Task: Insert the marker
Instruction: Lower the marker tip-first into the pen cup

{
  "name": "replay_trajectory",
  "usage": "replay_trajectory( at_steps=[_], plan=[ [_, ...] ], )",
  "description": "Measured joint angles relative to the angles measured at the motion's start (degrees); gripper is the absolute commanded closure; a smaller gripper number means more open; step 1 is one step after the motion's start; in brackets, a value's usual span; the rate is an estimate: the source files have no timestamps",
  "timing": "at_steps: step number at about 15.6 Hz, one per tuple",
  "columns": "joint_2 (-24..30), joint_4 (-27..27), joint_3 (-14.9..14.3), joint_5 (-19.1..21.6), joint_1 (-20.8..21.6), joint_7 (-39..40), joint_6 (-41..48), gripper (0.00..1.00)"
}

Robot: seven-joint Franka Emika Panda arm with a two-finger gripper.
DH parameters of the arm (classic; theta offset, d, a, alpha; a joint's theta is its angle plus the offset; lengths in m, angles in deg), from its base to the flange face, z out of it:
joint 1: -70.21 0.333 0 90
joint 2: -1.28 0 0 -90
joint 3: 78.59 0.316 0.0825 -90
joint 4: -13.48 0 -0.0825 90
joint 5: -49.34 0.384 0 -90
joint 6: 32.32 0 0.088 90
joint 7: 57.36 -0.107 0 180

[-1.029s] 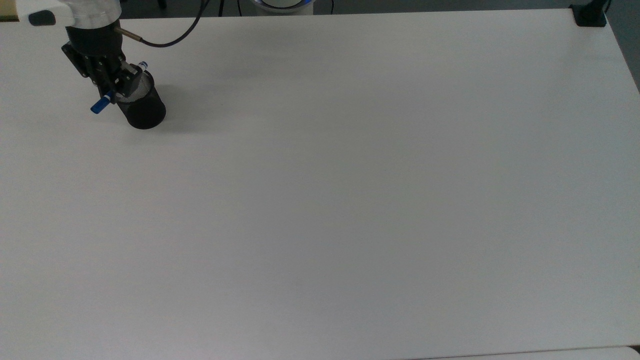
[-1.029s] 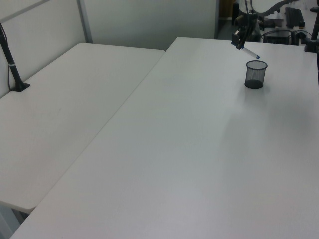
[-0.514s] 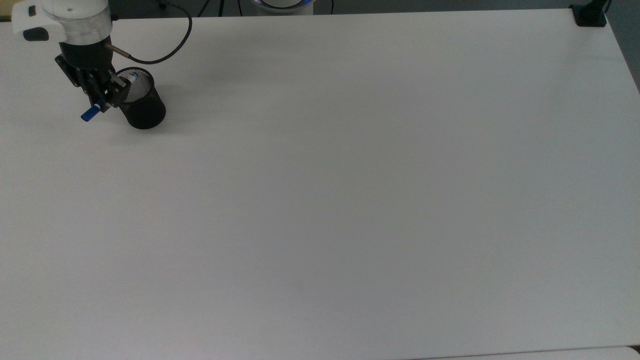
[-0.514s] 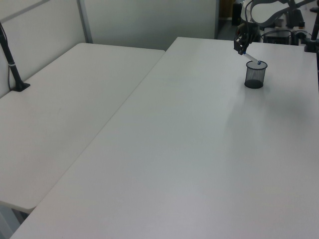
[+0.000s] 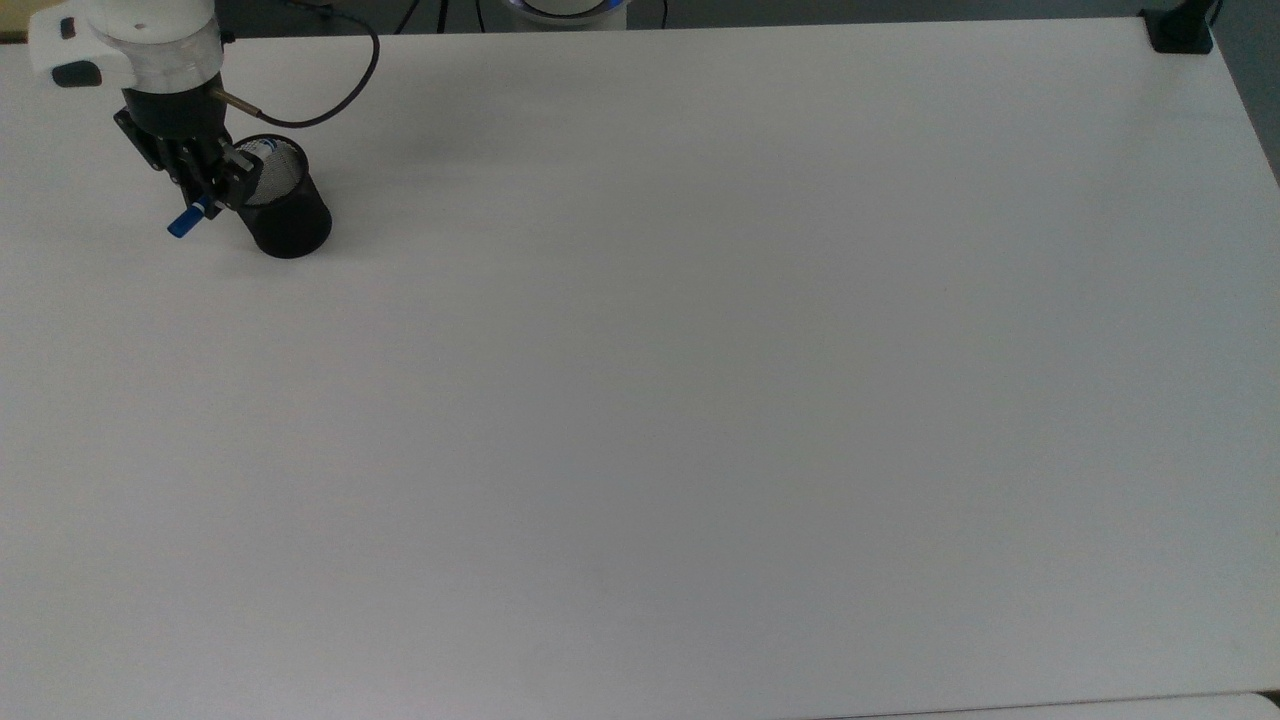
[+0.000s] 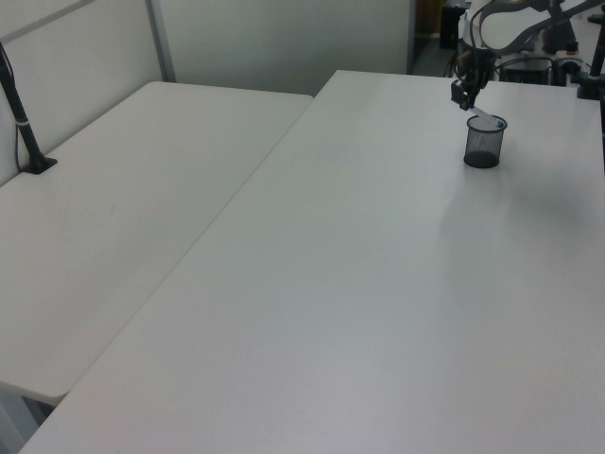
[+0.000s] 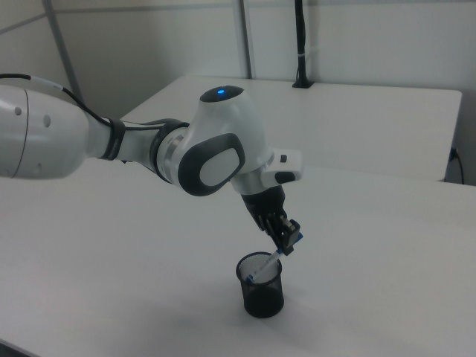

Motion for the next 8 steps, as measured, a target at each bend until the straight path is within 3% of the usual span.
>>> replay_trajectory(
  at_steps=[4, 8],
  plan=[
    [0.2, 0.9, 0.0, -0.1, 0.2, 0.3, -0.1, 0.87],
    [0.2, 1.0, 0.0, -0.1, 0.2, 0.3, -0.1, 0.59]
  ],
)
